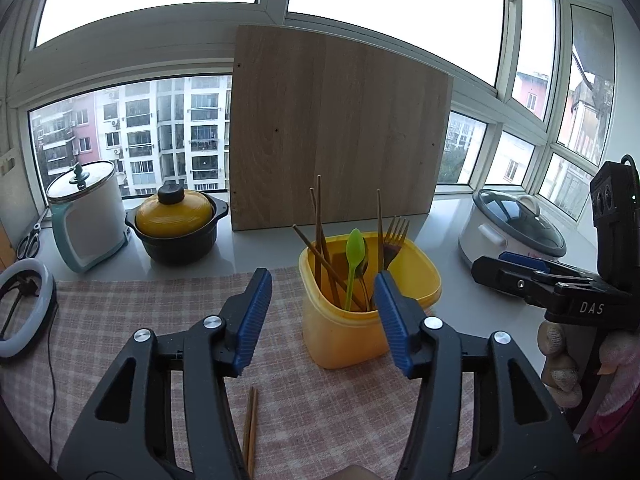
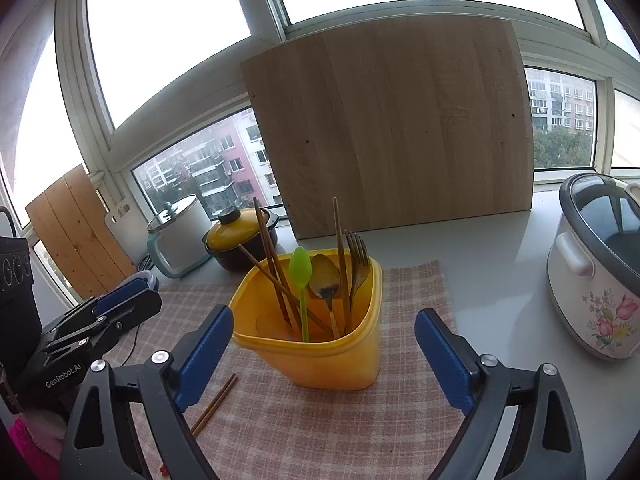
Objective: Organize utensils
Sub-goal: 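Move both open tools down to the red-tipped chopstick pair on the tablecloth, then grasp one red-tipped chopstick with the left tool while the right tool grasps the other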
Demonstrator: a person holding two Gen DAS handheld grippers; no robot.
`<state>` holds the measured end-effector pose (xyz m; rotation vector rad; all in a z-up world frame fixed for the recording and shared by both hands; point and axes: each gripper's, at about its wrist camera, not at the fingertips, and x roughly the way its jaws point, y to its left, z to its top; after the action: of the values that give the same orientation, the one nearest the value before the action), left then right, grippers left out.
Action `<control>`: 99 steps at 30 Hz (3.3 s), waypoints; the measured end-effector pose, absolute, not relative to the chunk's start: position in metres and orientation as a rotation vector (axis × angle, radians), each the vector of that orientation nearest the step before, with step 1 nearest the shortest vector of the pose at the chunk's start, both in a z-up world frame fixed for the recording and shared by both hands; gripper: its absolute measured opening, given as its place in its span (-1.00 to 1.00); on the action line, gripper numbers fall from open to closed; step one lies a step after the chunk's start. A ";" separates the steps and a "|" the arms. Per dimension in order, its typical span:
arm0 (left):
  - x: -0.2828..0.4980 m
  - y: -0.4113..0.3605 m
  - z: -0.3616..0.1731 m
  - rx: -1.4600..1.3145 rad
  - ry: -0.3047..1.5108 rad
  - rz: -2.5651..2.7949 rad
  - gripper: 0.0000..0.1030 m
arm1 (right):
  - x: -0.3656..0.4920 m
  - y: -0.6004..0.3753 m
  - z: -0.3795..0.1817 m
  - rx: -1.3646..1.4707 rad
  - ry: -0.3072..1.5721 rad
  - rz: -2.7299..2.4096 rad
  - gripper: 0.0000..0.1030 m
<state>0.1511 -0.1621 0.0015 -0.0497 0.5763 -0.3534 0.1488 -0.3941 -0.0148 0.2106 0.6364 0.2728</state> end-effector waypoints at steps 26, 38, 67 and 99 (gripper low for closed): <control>0.127 -0.061 -0.080 -0.070 0.907 -0.331 -0.10 | 0.095 -0.344 -0.043 0.064 0.648 0.186 0.99; 0.129 -0.087 -0.135 0.054 1.125 -0.435 -0.75 | 0.079 -0.370 -0.090 0.287 0.829 0.180 0.55; 0.143 -0.105 -0.171 0.225 1.147 -0.406 -0.85 | 0.056 -0.404 -0.115 0.450 0.875 0.095 0.46; 0.158 -0.116 -0.184 0.288 1.182 -0.424 -0.85 | 0.058 -0.390 -0.121 0.484 0.889 0.117 0.41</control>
<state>0.1578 -0.1157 -0.1840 0.2879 1.1818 -0.4237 0.0579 -0.3896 -0.1210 0.4840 0.8886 0.1165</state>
